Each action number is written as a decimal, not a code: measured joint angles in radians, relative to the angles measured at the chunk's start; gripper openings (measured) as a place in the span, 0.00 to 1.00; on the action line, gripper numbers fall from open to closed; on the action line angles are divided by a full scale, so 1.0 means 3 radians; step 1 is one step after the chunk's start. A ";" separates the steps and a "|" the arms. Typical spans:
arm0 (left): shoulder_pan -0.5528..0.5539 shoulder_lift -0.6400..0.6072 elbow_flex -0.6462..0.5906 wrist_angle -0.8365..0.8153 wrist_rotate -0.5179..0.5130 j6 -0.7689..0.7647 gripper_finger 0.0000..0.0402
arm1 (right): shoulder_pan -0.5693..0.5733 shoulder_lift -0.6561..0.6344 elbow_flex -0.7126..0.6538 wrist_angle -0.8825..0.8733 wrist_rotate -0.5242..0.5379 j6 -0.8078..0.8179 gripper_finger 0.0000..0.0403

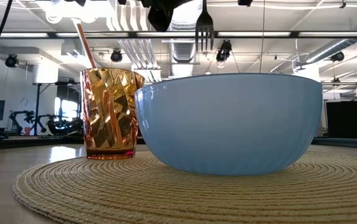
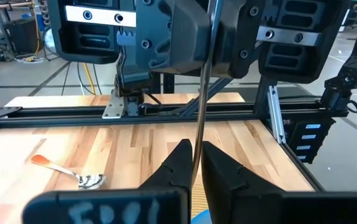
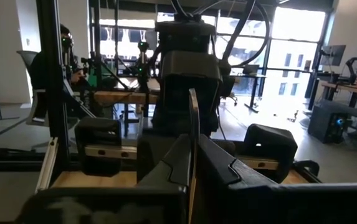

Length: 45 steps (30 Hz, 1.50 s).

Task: Pick & Place Utensil
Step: Put the fork into the bowl

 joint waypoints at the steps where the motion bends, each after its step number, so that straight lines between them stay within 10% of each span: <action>1: 0.0000 -0.0001 0.0000 0.0001 0.0000 0.0000 0.08 | 0.0000 0.0000 0.0000 -0.0018 0.0000 0.0006 0.02; 22: 0.0004 -0.0014 0.0067 -0.0280 0.0002 0.0108 0.50 | 0.0003 -0.0131 -0.0001 -0.0444 0.0002 0.0182 0.02; 45: 0.0004 -0.0216 0.1335 -0.2857 -0.0089 0.0119 0.51 | 0.0000 -0.0989 -0.0010 -0.1726 0.0000 0.0209 0.02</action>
